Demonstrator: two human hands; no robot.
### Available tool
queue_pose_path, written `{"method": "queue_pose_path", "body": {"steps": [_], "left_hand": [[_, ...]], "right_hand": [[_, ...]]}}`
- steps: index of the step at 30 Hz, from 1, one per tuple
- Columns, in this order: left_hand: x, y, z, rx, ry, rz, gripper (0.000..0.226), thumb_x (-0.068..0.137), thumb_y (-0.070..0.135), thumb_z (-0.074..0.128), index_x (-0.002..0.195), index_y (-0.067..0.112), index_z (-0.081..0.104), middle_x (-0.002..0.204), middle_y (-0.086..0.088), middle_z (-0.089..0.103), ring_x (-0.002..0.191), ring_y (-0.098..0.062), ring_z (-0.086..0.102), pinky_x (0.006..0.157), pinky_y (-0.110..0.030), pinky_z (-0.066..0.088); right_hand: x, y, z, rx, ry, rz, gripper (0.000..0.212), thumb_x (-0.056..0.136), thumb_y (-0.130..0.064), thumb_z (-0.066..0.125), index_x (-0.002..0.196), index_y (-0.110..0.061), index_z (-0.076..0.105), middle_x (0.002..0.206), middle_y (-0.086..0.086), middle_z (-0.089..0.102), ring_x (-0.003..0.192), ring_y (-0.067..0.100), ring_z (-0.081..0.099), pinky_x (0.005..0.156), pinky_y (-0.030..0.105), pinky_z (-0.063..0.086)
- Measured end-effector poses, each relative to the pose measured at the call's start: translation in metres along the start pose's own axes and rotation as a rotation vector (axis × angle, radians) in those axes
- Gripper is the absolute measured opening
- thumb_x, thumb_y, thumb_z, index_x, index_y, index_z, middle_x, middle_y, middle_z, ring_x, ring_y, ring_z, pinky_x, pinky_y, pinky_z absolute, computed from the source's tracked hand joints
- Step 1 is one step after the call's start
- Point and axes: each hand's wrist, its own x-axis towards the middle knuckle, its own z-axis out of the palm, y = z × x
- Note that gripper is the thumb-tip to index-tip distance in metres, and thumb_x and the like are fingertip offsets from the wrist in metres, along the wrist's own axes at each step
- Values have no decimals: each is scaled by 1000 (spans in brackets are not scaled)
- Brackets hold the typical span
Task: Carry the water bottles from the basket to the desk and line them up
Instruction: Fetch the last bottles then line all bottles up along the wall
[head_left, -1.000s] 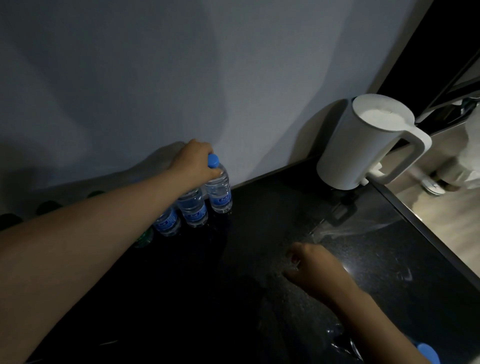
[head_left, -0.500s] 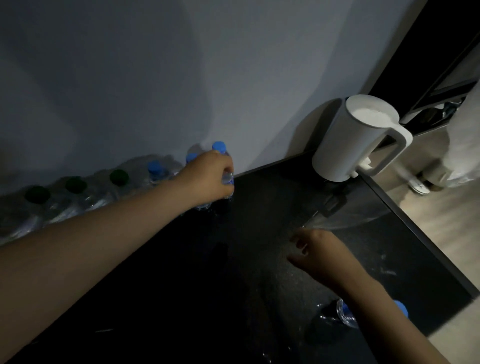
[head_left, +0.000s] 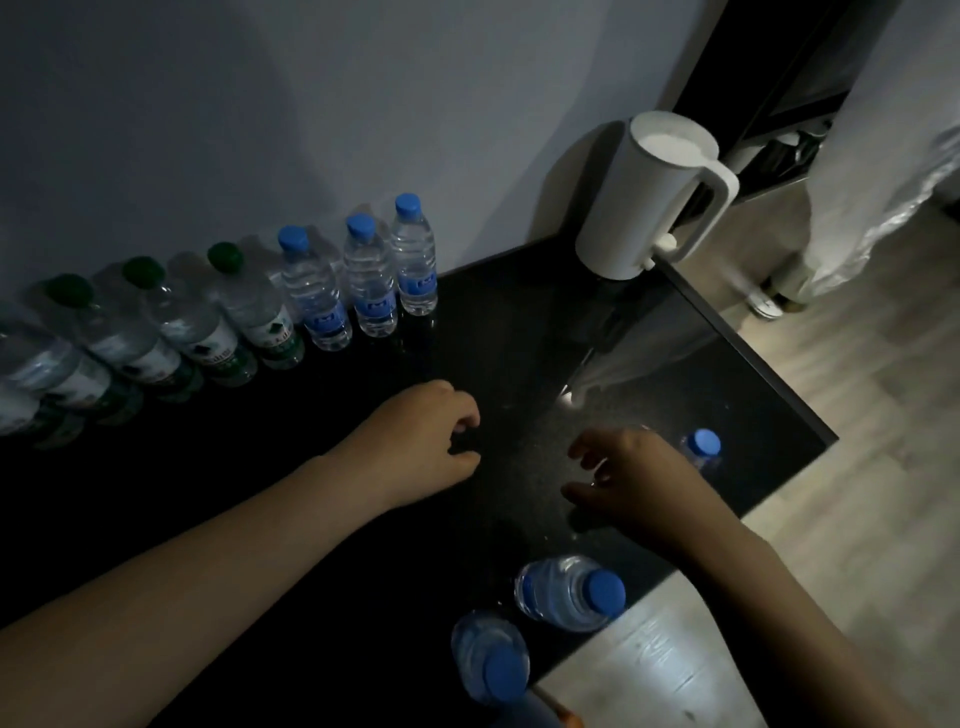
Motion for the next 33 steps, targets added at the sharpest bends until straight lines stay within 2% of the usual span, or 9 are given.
{"method": "queue_pose_path", "body": {"steps": [5, 14, 19, 24, 29, 33], "left_hand": [[-38, 11, 32, -73, -65, 17, 32, 82, 35, 68, 113, 30, 60, 104, 13, 52, 86, -1, 57, 79, -22, 54], [-88, 25, 69, -117, -112, 58, 27, 81, 40, 68, 106, 32, 63, 99, 15, 54, 84, 1, 58, 77, -21, 53], [-102, 28, 84, -103, -163, 58, 26, 78, 43, 69, 100, 33, 64, 95, 16, 52, 83, 0, 56, 72, -19, 48], [-107, 31, 93, -6, -220, 114, 32, 73, 40, 74, 101, 33, 61, 97, 15, 48, 81, 0, 53, 70, -17, 43], [-105, 34, 98, 71, -169, 163, 22, 74, 34, 72, 91, 27, 60, 92, 13, 46, 74, -2, 51, 62, -16, 36], [-104, 23, 90, 5, -129, 113, 22, 71, 39, 73, 84, 27, 60, 88, 12, 48, 72, -4, 54, 58, -16, 40]], "right_hand": [[-44, -3, 15, 57, -5, 3, 32, 86, -32, 66, 116, -22, 61, 105, -4, 67, 94, 8, 65, 84, 29, 56], [-88, -1, 32, 42, 54, 19, 32, 84, -30, 66, 115, -21, 62, 108, -2, 65, 96, 13, 62, 84, 33, 55], [-93, 3, 48, 39, 73, 45, 40, 82, -30, 69, 120, -22, 58, 116, 0, 61, 101, 14, 60, 87, 33, 54], [-88, 6, 55, 23, 108, 24, 37, 81, -25, 70, 116, -19, 59, 116, 2, 58, 99, 17, 59, 85, 34, 54], [-84, 11, 54, 14, 117, -18, 32, 79, -23, 71, 110, -16, 63, 110, 0, 61, 96, 14, 60, 82, 31, 55], [-80, 13, 47, 31, 109, -28, 28, 78, -23, 70, 104, -14, 66, 104, 2, 65, 92, 16, 63, 78, 35, 57]]}}
